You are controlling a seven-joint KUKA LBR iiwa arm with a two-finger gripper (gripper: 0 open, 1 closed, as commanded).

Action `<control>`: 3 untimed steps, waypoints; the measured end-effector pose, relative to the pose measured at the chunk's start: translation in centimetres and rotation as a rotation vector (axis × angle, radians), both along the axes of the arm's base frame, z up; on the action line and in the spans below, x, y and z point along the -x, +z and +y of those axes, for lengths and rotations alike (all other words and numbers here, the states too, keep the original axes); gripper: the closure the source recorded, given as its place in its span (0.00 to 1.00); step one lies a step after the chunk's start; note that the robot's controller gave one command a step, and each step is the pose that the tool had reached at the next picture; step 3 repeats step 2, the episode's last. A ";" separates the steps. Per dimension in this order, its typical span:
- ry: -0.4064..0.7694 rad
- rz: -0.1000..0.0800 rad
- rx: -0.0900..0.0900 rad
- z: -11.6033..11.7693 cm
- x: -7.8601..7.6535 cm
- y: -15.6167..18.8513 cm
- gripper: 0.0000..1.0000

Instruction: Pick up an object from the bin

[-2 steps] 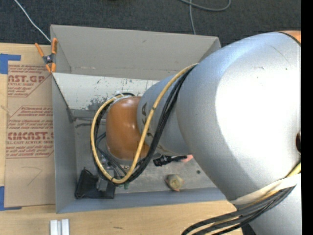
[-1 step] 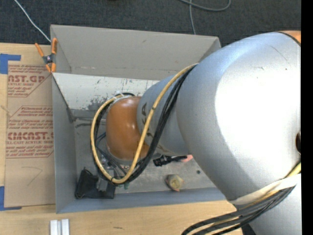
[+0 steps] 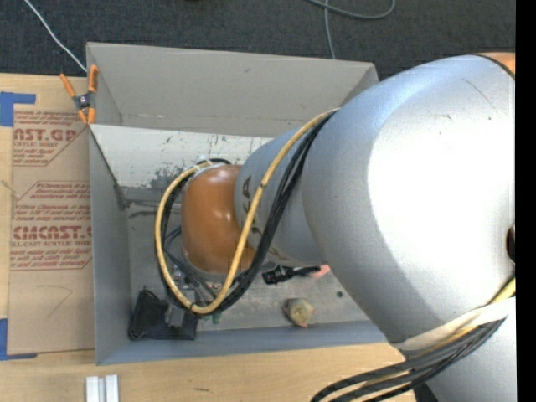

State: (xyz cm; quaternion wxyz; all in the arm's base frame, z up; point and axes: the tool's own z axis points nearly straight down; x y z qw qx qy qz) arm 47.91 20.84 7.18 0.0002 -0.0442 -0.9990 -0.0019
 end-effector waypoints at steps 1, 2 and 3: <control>0.000 0.000 0.000 0.0 0.0 0.0 1.00; 0.342 -0.005 0.000 -2.8 -2.3 -0.2 0.00; 0.342 -0.005 0.000 -2.8 -2.3 -0.2 0.00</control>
Offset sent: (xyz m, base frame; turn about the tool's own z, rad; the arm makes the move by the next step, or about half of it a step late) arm 0.0247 -0.0319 -0.0018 -0.3766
